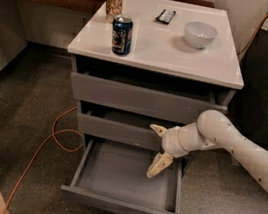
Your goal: Place pepsi can into bottom drawer
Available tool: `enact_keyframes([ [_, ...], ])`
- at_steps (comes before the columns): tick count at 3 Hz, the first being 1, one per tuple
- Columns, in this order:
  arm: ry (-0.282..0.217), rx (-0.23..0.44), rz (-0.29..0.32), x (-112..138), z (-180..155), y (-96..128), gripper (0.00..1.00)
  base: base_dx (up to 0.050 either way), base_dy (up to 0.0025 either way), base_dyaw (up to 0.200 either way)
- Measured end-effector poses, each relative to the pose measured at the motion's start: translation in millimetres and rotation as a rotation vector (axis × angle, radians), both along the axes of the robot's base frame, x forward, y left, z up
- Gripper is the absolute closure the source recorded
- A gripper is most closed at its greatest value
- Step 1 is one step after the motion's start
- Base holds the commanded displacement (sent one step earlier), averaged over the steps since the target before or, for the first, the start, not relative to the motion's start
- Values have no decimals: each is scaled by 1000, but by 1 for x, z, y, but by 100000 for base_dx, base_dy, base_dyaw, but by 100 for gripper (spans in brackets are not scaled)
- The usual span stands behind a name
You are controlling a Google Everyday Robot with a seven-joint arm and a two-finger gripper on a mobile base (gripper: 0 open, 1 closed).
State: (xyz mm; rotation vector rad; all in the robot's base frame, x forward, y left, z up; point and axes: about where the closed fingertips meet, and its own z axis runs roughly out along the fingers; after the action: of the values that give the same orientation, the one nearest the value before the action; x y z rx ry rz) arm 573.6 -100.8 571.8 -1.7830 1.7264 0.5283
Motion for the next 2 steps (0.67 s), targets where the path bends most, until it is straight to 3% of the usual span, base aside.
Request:
enact_keyframes([
  [2, 30, -32, 34, -19, 83, 14, 0, 0, 0, 0],
])
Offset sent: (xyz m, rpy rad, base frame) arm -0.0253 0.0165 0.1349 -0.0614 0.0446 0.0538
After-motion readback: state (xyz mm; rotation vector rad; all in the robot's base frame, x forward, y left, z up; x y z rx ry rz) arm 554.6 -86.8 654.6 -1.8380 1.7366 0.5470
